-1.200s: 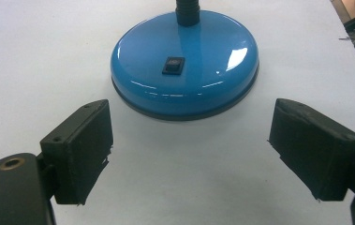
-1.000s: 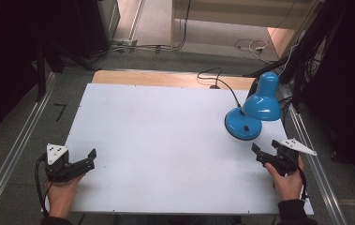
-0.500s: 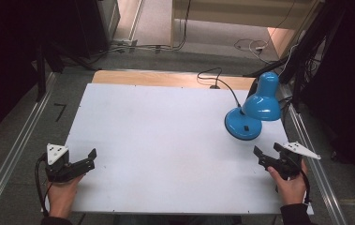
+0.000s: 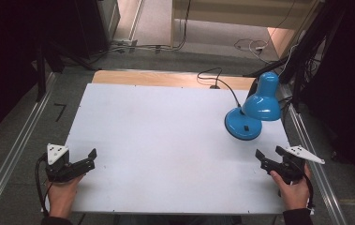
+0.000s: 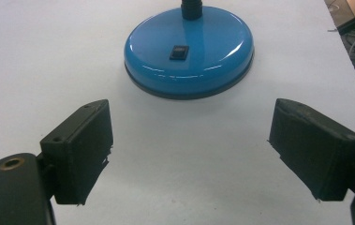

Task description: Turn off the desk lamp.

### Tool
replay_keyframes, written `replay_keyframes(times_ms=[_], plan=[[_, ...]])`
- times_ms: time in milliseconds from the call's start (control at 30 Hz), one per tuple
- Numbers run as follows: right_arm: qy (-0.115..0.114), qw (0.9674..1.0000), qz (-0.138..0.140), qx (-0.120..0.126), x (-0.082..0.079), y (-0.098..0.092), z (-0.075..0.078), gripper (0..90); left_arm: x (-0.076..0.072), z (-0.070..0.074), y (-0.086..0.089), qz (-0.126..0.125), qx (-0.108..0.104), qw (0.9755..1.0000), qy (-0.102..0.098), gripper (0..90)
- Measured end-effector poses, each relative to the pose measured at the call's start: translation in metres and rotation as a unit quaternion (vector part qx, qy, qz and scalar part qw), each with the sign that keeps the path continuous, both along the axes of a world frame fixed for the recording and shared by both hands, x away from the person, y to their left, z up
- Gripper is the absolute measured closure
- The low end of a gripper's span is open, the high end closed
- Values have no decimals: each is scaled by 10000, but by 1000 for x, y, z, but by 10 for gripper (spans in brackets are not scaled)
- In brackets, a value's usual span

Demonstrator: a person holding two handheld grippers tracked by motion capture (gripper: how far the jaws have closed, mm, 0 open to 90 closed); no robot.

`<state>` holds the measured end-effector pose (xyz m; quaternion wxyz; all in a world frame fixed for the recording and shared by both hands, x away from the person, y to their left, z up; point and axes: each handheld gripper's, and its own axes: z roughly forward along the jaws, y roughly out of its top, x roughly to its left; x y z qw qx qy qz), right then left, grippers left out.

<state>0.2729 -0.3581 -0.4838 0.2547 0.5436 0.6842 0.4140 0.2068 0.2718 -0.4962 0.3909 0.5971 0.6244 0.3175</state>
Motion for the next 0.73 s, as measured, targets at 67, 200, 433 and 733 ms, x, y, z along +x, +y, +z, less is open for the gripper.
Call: replay_keyframes(times_ms=[67,200,433,733], plan=[[21,10000,-15,-8,-2,-1,0,122,0,0,0,2,-1,10000,4,42],[26,10000,-38,-27,-6,-5,0,122,0,0,0,1,13,10000,5,42],[72,9999,-95,-76,-11,-11,-1,122,0,0,0,4,11,10000,-1,42],[340,9977,-459,-356,-5,-21,-18,88,-1,1,0,18,30,10000,1,42]])
